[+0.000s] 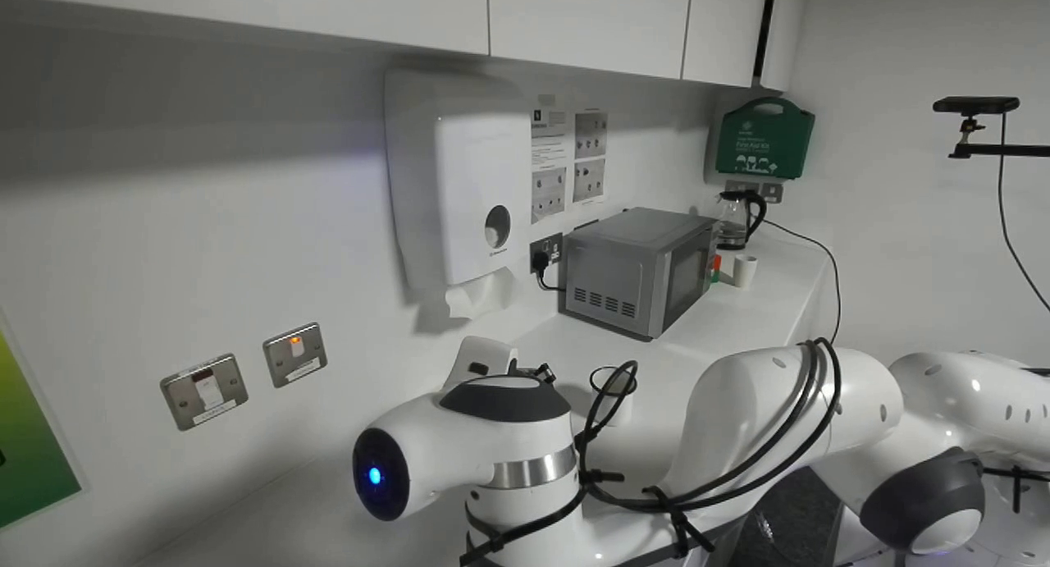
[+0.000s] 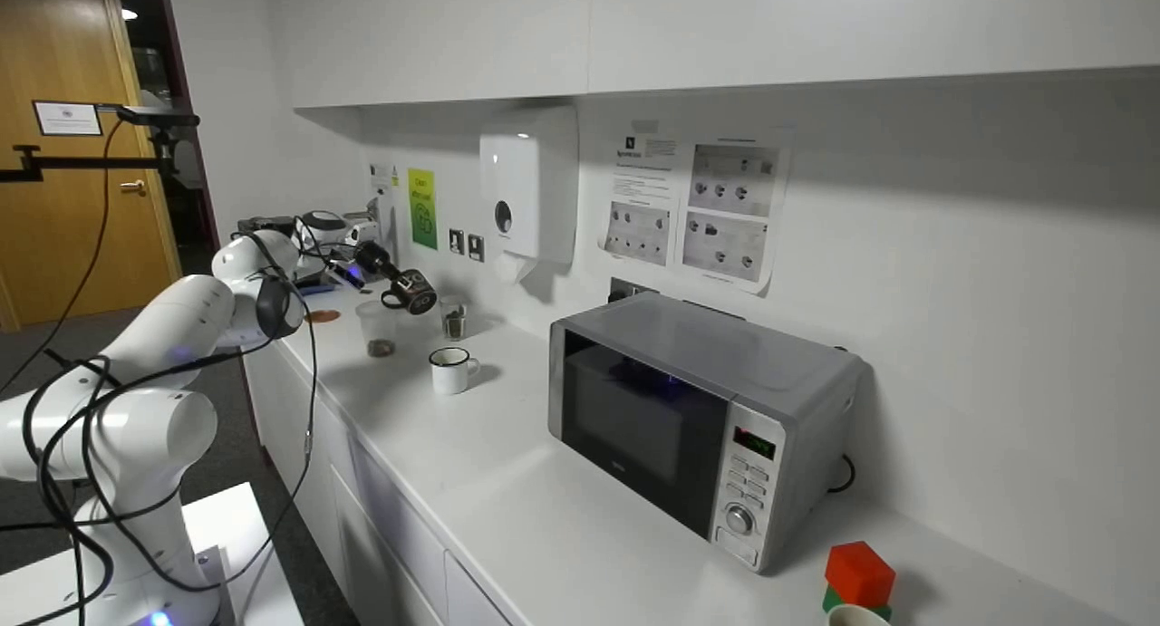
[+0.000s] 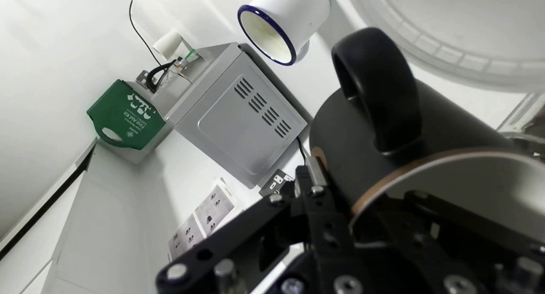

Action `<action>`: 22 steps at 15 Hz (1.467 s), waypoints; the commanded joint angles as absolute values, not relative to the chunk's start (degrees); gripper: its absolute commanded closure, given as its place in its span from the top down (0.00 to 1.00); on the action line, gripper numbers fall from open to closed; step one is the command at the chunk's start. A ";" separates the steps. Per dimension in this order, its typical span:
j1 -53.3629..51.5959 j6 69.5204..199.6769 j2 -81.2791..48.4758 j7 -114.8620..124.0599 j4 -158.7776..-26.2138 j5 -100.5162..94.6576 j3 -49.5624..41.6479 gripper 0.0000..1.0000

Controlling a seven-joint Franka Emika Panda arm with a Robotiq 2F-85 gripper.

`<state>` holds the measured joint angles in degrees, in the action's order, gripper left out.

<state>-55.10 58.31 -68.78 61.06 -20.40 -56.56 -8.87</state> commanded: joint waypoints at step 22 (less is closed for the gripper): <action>-46.33 65.69 -63.23 80.60 -20.35 -34.80 -11.39 0.02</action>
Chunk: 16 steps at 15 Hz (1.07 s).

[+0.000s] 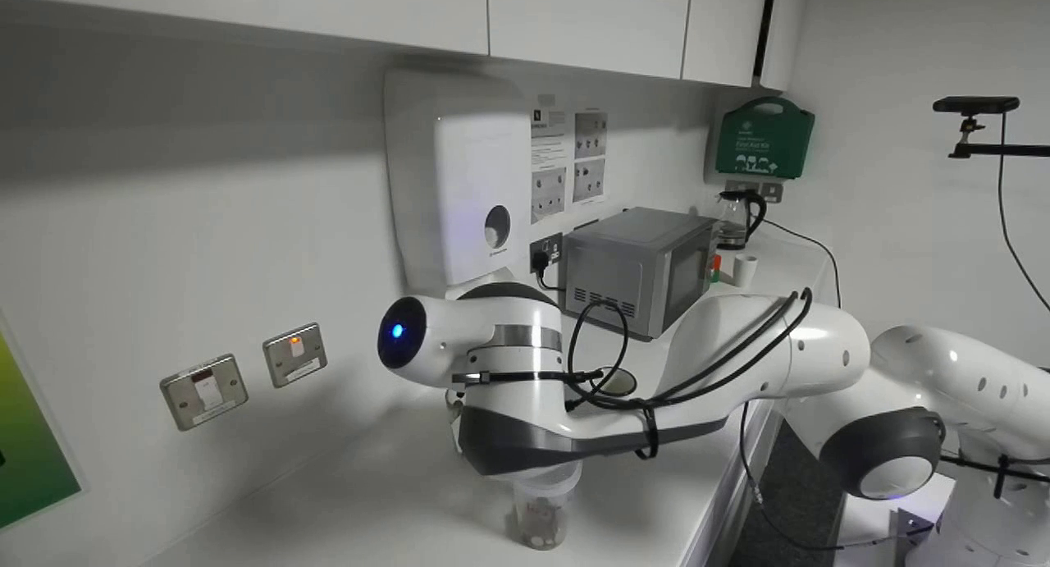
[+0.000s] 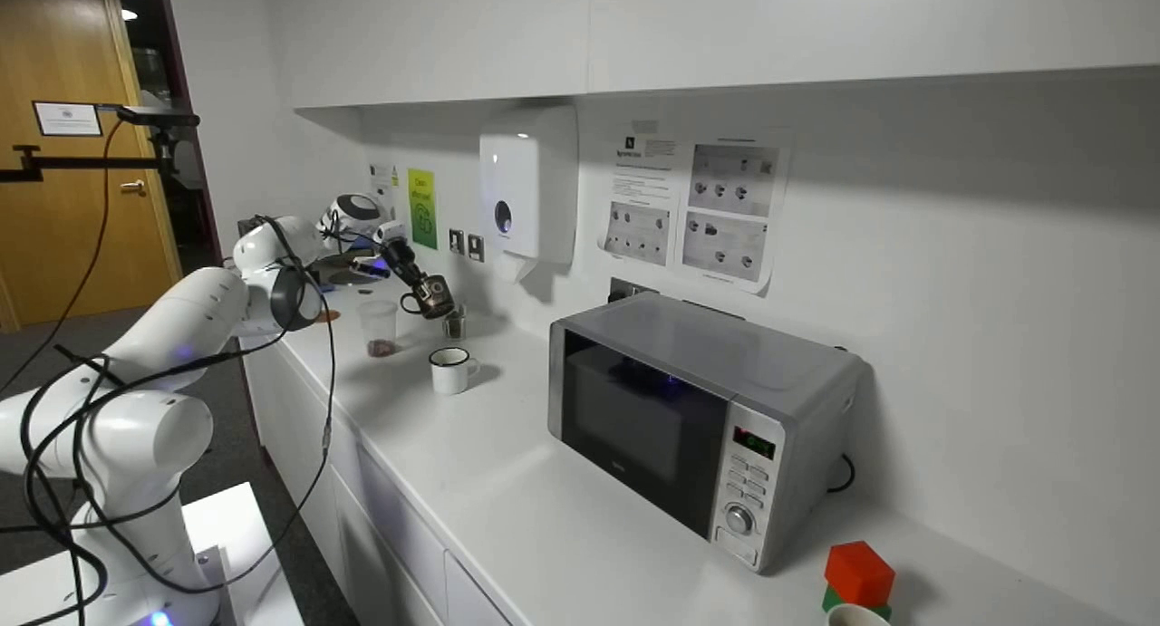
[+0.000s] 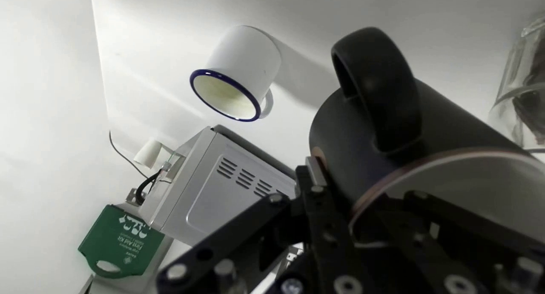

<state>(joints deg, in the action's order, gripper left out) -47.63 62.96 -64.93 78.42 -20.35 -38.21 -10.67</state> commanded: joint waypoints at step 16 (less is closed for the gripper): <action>-43.85 71.51 -64.23 85.66 -20.35 -26.93 -12.85 0.09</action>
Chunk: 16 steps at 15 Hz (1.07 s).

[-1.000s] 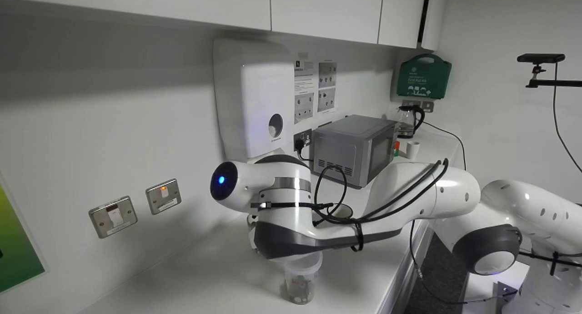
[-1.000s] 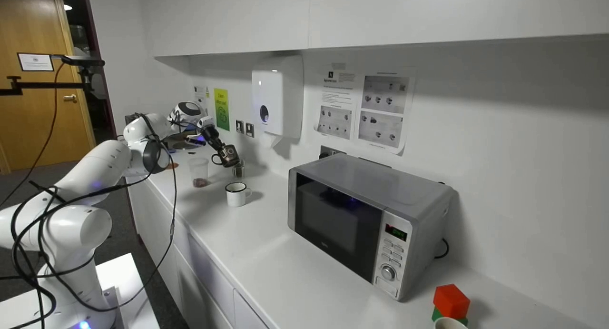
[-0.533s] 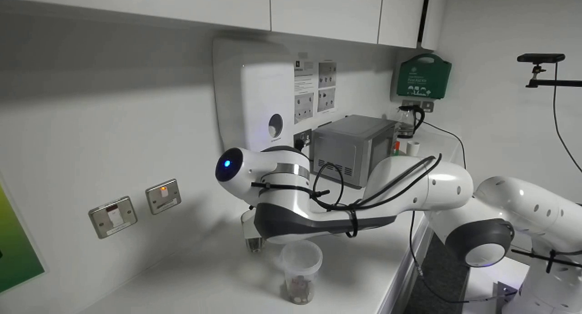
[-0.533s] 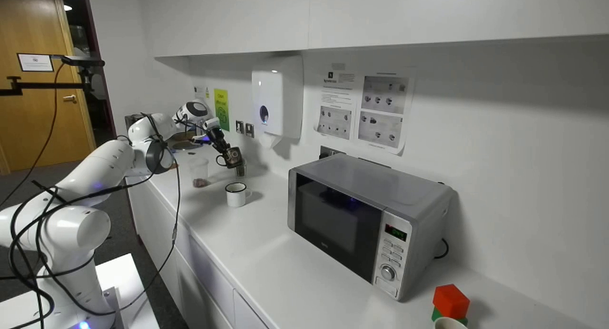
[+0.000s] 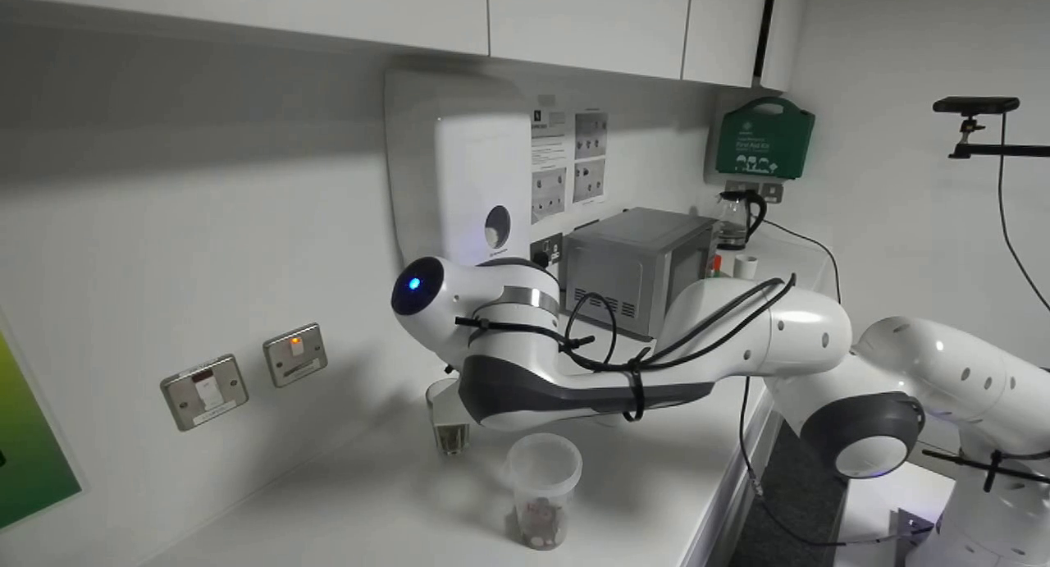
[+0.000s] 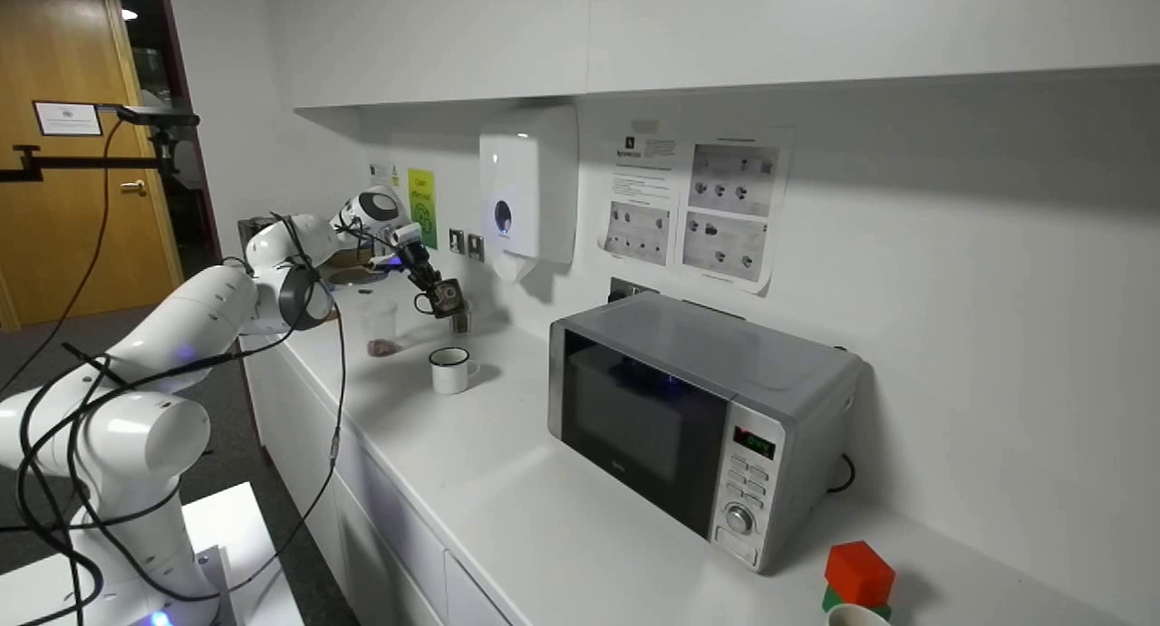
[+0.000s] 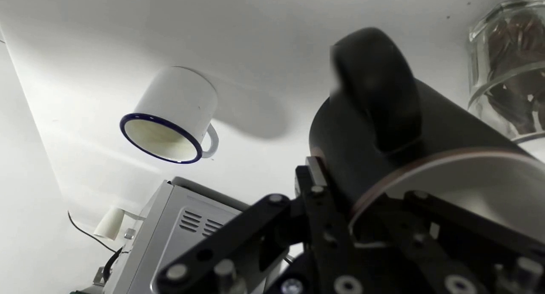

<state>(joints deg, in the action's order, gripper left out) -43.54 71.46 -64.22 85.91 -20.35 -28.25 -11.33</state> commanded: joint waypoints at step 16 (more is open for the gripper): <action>-41.67 72.96 -63.40 88.57 -20.40 -22.39 -11.42 0.02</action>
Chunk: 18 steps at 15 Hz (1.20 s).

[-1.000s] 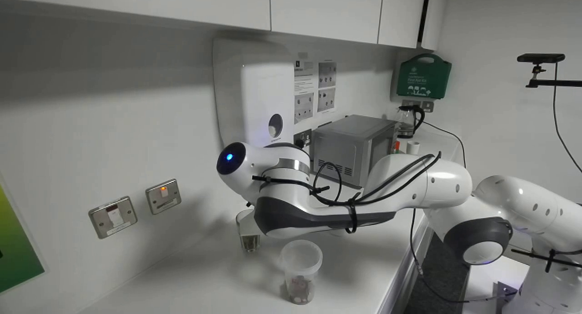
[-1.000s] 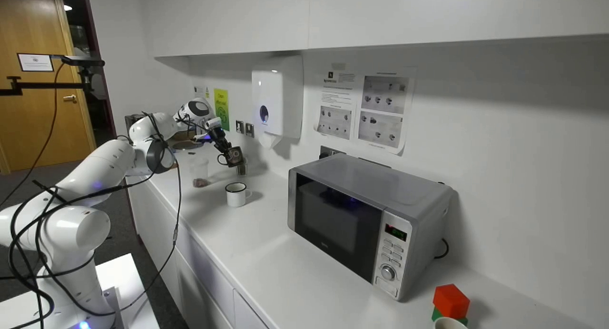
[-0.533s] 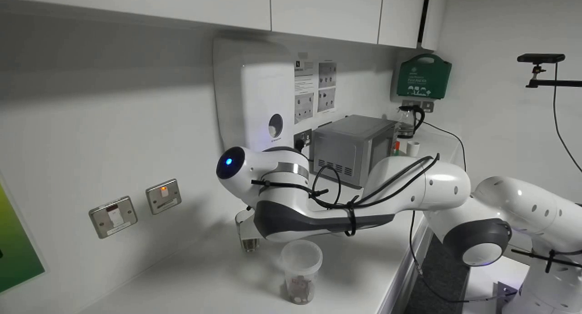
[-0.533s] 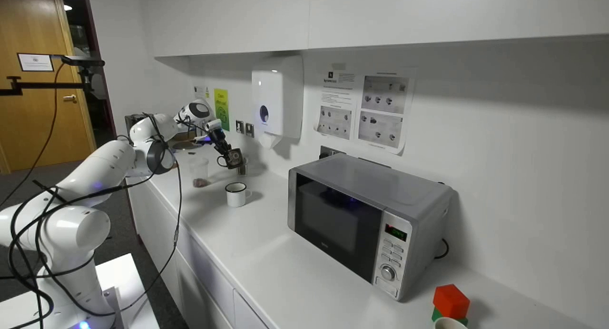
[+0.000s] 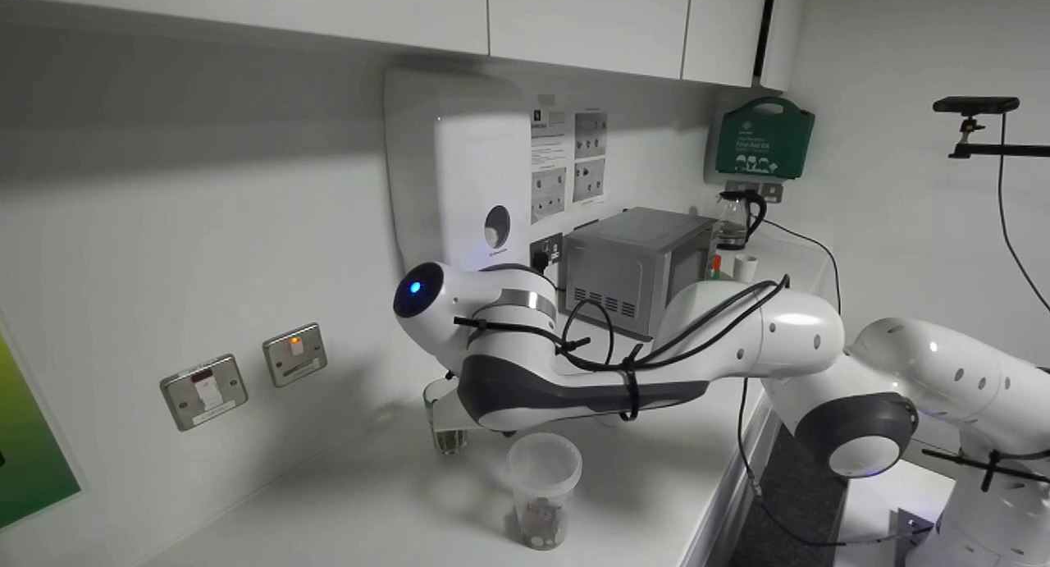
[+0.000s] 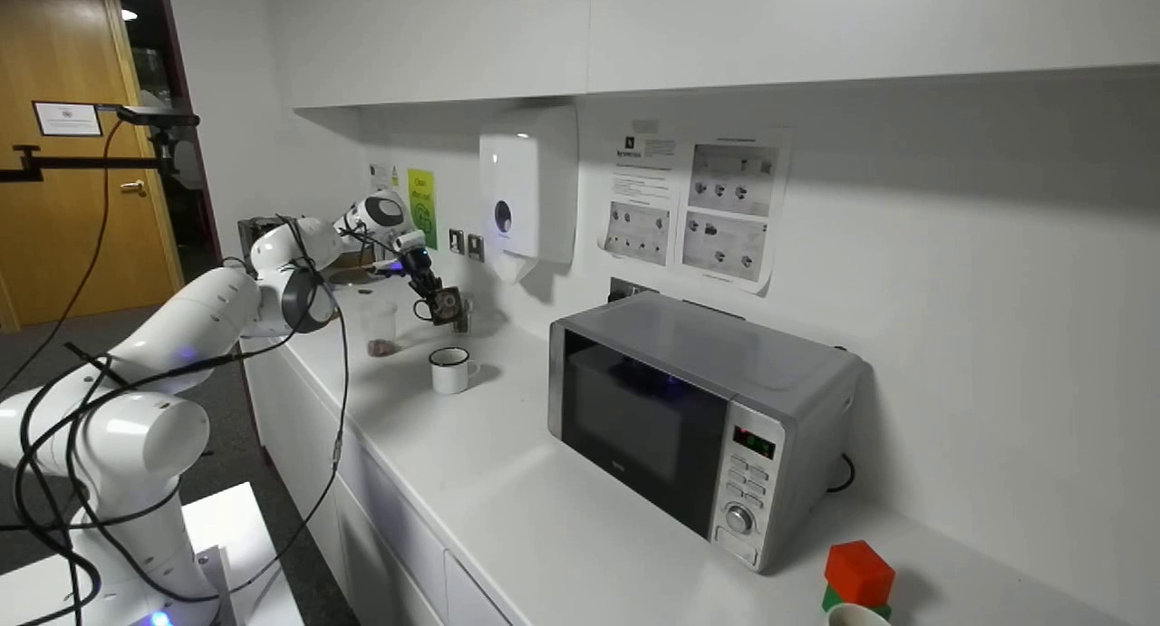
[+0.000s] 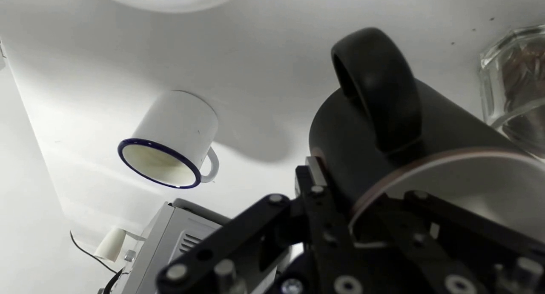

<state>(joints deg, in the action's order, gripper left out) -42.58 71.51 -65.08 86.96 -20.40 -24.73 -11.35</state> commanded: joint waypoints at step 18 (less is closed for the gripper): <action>-41.12 76.15 -64.84 90.47 -20.37 -19.06 -10.80 0.09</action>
<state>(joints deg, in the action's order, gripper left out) -41.07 76.22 -64.91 90.57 -20.37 -19.31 -10.47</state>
